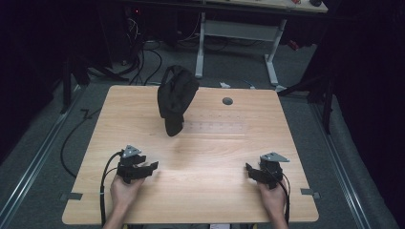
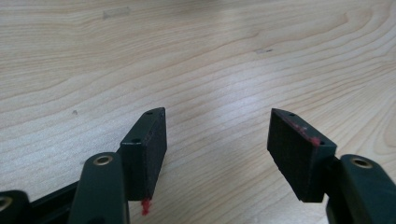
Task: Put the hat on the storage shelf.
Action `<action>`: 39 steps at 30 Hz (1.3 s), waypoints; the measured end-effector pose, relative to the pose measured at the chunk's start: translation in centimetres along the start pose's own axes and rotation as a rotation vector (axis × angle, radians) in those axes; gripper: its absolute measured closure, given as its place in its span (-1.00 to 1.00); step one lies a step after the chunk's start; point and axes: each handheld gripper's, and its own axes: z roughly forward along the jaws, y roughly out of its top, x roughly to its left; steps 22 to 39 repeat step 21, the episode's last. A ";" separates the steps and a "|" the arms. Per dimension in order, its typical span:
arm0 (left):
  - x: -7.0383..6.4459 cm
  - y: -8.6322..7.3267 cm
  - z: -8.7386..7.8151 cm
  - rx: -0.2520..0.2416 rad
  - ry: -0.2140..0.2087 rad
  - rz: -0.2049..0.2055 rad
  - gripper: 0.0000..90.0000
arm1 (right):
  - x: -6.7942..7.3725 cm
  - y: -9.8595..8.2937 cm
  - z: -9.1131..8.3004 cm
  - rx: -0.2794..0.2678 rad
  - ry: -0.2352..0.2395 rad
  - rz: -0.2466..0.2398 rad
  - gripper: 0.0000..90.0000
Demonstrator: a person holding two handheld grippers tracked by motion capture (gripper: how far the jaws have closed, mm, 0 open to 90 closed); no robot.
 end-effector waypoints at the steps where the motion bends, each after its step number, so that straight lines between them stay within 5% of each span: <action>1: 0.0 -0.1 0.1 0.003 0.010 0.004 -0.16 | 0.0 0.0 0.0 0.000 0.000 0.000 -0.26; 9: -0.3 -0.8 0.6 -0.017 0.061 0.046 -0.19 | 0.0 0.0 0.0 0.000 0.000 0.000 -0.26; 15: -1.3 -0.9 1.0 -0.001 0.121 0.130 -0.32 | 0.0 0.0 0.0 0.000 0.000 0.000 -0.26; 39: -1.2 -0.9 1.0 -0.001 0.116 0.126 -0.36 | 0.0 0.0 0.0 0.000 0.000 0.000 -0.26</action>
